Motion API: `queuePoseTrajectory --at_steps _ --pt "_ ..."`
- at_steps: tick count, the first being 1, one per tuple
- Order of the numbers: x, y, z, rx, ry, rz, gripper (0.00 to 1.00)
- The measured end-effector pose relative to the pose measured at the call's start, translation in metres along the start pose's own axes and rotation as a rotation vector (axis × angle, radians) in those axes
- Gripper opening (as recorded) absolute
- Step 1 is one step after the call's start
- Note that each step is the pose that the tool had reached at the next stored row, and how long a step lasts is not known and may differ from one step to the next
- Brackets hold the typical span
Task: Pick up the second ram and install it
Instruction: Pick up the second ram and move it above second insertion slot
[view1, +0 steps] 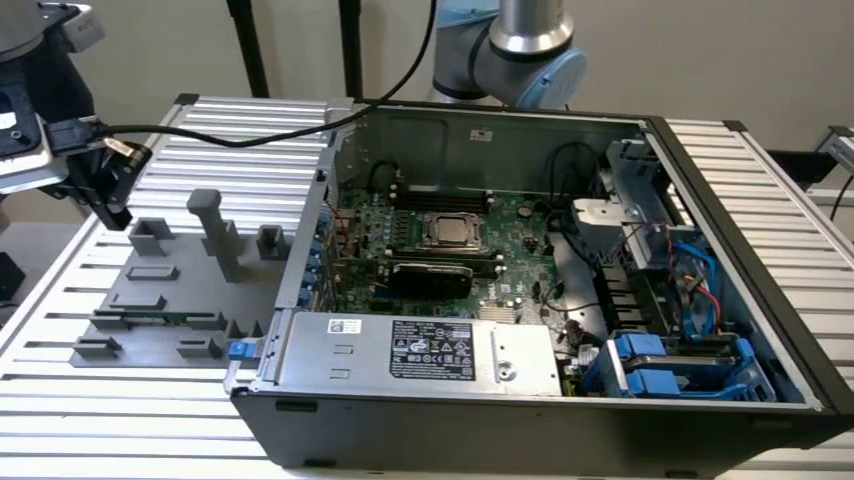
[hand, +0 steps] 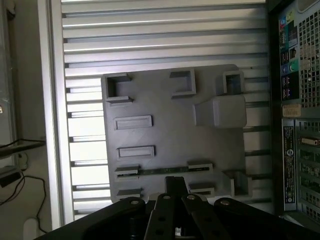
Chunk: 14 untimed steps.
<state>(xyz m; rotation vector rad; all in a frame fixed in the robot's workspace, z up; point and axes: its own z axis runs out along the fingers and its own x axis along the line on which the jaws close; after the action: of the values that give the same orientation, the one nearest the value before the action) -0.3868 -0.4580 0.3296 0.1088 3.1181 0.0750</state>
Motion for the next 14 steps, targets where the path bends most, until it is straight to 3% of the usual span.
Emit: queuePoseTrajectory --at_steps 8,14 --pt "0.0008 -0.0002 0.0017 0.0016 0.0002 -0.009 0.11" --pt "0.0009 -0.0003 0.0048 -0.0004 0.0054 -0.119 0.11"
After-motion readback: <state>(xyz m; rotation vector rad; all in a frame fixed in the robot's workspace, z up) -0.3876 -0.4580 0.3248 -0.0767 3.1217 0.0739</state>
